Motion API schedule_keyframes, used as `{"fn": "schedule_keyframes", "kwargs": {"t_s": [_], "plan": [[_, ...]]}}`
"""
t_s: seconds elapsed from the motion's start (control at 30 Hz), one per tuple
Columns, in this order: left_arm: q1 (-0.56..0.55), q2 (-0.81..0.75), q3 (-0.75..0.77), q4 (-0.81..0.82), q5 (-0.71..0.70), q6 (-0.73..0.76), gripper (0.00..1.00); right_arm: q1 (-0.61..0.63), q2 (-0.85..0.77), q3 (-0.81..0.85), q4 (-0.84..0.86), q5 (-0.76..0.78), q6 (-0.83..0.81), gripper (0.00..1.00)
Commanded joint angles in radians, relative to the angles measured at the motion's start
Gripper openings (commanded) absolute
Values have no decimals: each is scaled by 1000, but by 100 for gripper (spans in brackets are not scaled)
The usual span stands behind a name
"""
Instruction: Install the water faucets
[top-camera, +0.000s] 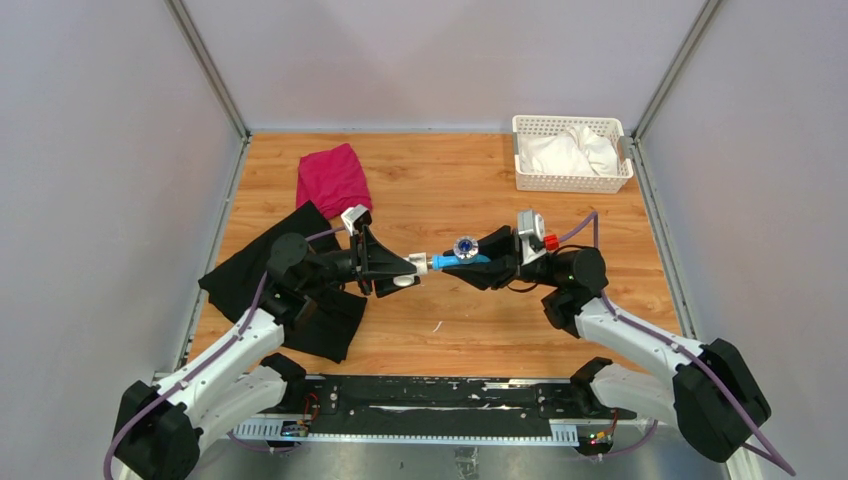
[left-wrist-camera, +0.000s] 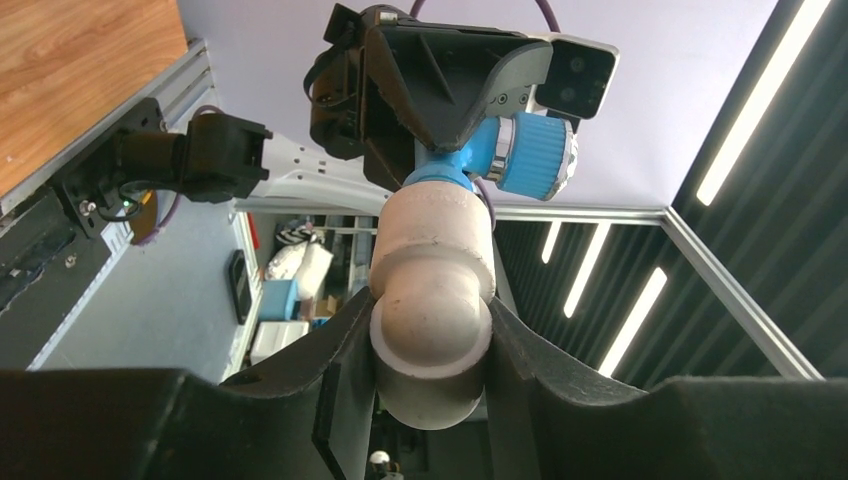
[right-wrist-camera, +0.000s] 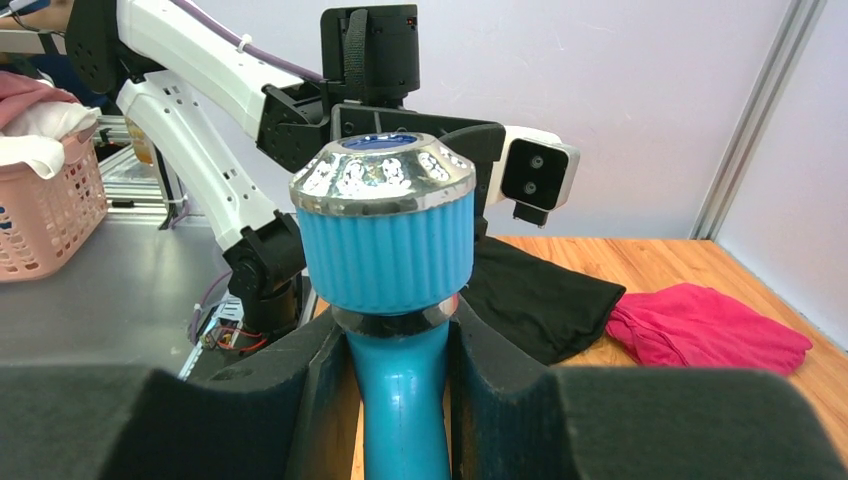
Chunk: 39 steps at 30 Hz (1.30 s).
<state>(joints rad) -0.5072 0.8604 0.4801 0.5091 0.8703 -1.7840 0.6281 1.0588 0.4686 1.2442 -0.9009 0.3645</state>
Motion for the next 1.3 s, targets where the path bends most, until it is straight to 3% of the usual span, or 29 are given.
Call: {"fn": "schedule_keyframes", "kwargs": {"t_s": [0.0,0.1,0.2,0.4,0.67,1.27], "plan": [[-10,11,6,45,-7,9,30,26,4,25,70,-20,20,0],[-10,12,4,47,-7,12,18,26,9,25,71,-18,34,0],[-10,12,-4,47,-14,17,0,32,20,28,93,-22,65,0],[-11,1,5,47,-56,54,0,32,48,54,71,3,193,0],[-11,-12,35,48,-76,196,0,35,140,47,234,52,445,0],[-11,-64,86,47,-128,462,0,36,230,108,198,11,684,0]]}}
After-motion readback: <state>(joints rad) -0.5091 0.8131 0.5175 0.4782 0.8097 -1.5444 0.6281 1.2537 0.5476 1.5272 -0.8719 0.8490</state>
